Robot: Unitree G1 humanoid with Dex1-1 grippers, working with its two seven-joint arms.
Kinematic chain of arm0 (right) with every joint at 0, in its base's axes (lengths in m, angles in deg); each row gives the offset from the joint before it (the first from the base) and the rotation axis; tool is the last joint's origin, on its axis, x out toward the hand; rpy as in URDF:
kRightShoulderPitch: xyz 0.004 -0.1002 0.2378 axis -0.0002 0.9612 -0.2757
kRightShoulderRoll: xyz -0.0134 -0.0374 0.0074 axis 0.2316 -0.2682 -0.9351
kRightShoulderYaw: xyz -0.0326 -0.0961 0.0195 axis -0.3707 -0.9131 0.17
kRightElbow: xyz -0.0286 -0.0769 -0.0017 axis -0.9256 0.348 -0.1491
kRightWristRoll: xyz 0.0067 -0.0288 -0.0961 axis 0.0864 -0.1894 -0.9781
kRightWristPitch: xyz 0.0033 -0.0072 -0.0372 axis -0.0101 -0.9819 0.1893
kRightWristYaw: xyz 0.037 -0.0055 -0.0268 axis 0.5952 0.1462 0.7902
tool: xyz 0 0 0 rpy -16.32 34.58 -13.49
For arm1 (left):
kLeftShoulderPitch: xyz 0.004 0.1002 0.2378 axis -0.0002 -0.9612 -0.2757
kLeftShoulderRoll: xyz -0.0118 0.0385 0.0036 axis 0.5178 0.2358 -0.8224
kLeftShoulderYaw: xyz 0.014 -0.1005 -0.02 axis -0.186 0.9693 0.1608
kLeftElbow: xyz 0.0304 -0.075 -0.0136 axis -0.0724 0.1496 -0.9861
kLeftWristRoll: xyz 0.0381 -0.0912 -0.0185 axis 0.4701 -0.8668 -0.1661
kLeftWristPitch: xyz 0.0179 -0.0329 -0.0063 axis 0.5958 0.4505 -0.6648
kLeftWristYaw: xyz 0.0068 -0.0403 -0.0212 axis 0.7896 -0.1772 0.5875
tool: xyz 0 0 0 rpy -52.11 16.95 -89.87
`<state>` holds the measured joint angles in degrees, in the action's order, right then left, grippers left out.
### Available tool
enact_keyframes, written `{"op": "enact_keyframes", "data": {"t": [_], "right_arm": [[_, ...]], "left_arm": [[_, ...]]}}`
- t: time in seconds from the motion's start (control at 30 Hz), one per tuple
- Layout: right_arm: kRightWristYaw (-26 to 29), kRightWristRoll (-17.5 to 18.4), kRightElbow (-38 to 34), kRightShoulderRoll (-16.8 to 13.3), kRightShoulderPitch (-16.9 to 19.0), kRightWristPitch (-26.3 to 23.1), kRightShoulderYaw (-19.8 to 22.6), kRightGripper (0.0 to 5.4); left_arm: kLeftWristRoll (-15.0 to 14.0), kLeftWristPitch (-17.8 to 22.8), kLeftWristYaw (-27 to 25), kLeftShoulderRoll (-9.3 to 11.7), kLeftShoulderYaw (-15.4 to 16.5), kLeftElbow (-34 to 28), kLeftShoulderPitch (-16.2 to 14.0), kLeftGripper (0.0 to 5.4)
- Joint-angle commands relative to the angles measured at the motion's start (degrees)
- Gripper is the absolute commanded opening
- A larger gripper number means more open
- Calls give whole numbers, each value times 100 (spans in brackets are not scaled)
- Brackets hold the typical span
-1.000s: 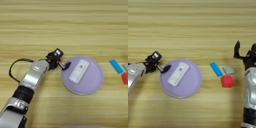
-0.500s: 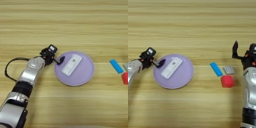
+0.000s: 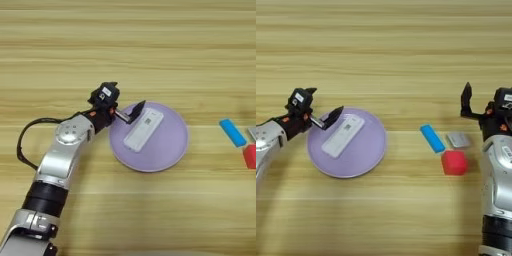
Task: Move the objects on the table
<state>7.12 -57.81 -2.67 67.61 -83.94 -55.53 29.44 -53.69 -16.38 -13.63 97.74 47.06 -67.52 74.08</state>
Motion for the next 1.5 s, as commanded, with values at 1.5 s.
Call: {"op": "enact_keyframes", "data": {"t": [1.5], "right_arm": [[-87, -101, 34, 116, -16, 123, -33, 537]], "left_arm": [[746, 510, 417, -421, -963, 400, -585, 540]]}}
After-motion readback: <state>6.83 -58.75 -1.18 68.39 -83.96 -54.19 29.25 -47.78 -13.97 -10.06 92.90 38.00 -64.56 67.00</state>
